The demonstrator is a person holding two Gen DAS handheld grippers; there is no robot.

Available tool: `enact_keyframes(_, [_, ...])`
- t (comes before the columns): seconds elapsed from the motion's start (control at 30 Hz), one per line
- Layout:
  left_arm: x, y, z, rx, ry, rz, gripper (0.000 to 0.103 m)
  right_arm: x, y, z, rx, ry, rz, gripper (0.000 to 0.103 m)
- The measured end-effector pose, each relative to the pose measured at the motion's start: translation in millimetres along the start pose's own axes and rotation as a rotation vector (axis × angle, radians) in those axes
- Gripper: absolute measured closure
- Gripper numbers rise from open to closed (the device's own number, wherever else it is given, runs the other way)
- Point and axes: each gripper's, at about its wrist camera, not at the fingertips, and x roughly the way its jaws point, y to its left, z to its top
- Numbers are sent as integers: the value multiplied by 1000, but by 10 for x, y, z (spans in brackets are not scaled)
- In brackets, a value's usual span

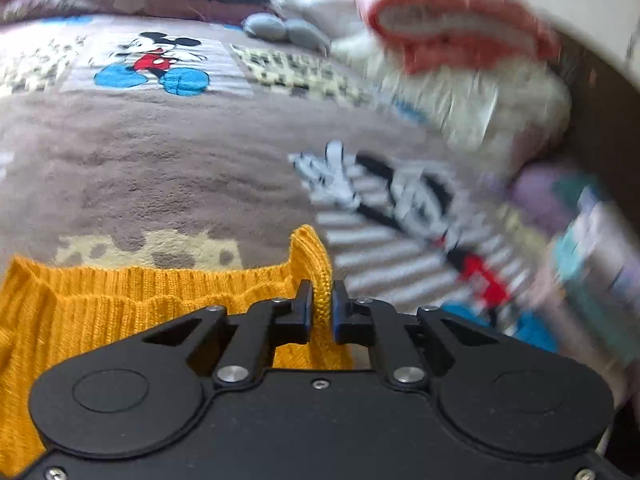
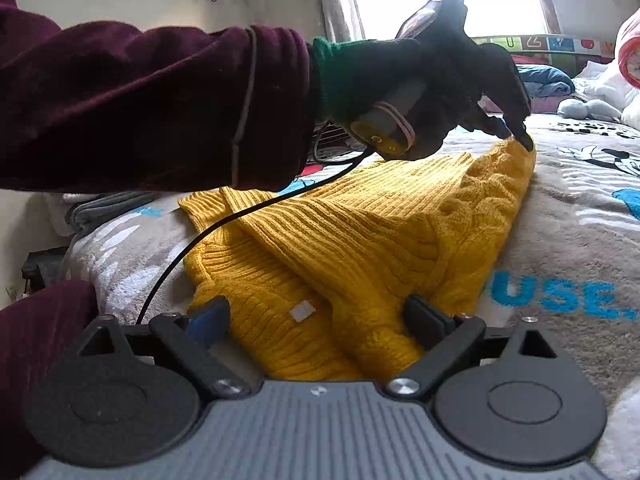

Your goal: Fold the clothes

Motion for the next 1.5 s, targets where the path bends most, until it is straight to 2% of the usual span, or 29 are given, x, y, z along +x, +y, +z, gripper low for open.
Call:
enact_keyframes(0.1, [-54, 331, -23, -177, -44, -74, 97, -3, -7, -11, 6, -2, 4, 8])
enact_keyframes(0.17, [6, 515, -62, -269, -27, -94, 97, -15, -26, -10, 8, -3, 7, 7])
enact_keyframes(0.2, [50, 581, -80, -295, -14, -78, 97, -18, -31, -12, 10, -3, 8, 7])
enact_keyframes(0.33, [121, 529, -59, -223, 10, -14, 97, -21, -44, -15, 14, -4, 13, 6])
enact_keyframes(0.53, [145, 235, 30, 8, 35, 105, 94, -16, -35, -7, 18, -8, 20, 4])
enact_keyframes(0.7, [-119, 53, 32, 153, -39, 158, 94, -12, -29, -10, 20, -8, 20, 3])
enact_keyframes(0.8, [-265, -86, -27, 220, -66, 147, 94, -12, -28, -10, 22, -8, 20, 3])
enact_keyframes(0.87, [-296, -151, -94, 248, -48, 116, 94, -10, -27, -10, 24, -8, 20, 3])
enact_keyframes(1.07, [42, -113, -205, 252, 16, 125, 94, -6, -36, -12, 35, -12, 25, 3])
enact_keyframes(1.17, [216, -92, -260, 252, 48, 131, 84, 1, -39, -9, 39, -13, 30, 2])
enact_keyframes(1.3, [260, -103, -210, 256, 59, 138, 83, 24, -4, -17, 16, -6, 28, 0])
enact_keyframes(1.37, [110, -129, -204, 252, 19, 153, 82, 30, 13, -20, 6, -4, 26, 0])
enact_keyframes(1.5, [-269, -152, -217, 228, -55, 187, 66, 39, 50, -23, -13, 1, 19, 0])
